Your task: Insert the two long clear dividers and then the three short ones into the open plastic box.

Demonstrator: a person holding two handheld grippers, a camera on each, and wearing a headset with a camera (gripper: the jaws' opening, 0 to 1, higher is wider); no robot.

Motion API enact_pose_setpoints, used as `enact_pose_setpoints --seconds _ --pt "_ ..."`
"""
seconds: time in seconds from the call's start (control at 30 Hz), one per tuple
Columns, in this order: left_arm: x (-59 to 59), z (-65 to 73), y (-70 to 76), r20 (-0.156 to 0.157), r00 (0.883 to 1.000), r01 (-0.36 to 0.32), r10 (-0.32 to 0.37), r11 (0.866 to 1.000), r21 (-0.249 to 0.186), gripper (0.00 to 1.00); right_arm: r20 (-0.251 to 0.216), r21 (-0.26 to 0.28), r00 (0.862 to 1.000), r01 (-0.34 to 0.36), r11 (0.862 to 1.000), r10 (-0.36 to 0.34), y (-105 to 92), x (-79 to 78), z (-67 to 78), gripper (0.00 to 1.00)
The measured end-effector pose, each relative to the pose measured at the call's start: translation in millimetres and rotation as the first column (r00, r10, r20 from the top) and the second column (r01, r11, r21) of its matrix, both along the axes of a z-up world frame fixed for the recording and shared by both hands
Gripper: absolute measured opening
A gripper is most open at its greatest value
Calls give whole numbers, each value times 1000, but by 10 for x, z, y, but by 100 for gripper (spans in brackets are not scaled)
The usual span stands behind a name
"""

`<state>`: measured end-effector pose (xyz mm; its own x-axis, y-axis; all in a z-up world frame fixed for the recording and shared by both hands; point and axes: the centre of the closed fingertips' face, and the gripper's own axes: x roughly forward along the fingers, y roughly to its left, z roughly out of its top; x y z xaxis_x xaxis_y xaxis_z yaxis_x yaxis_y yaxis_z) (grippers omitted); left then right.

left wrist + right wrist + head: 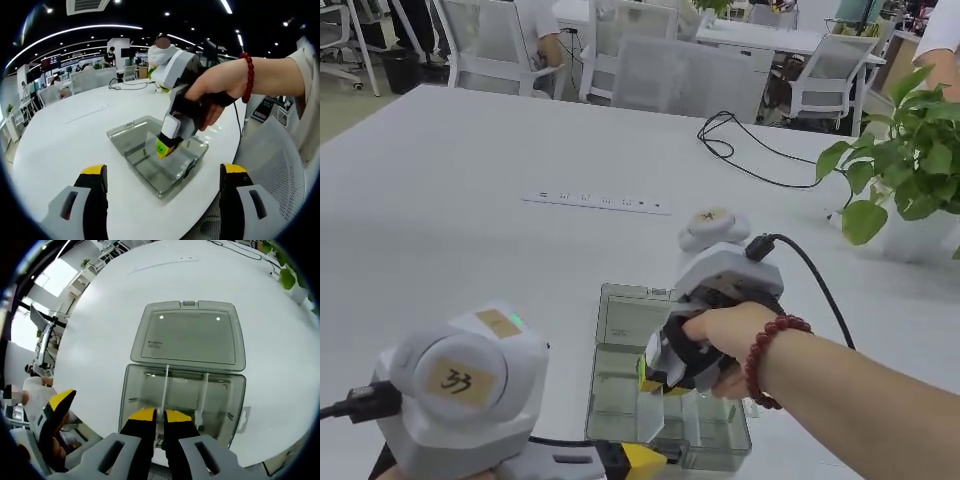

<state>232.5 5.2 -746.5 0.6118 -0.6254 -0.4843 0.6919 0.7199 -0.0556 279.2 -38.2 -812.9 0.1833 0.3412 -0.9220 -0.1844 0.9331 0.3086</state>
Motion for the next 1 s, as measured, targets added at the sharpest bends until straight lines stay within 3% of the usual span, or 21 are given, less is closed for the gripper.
enact_pose_setpoints --seconds 0.1,0.23,0.43,1.0 --pt "0 1 4 0 1000 -1 1 1000 1 95 32 -48 998 -47 998 49 12 8 6 7" --pt "7 4 10 2 1000 -4 4 1000 1 95 76 -128 989 -116 985 127 42 25 -17 7" --pt "7 5 20 3 1000 -8 8 1000 4 95 85 -183 982 -151 971 169 74 33 -66 7" --pt "-13 3 51 3 1000 -25 25 1000 4 95 105 -225 979 -146 964 172 64 26 -222 7"
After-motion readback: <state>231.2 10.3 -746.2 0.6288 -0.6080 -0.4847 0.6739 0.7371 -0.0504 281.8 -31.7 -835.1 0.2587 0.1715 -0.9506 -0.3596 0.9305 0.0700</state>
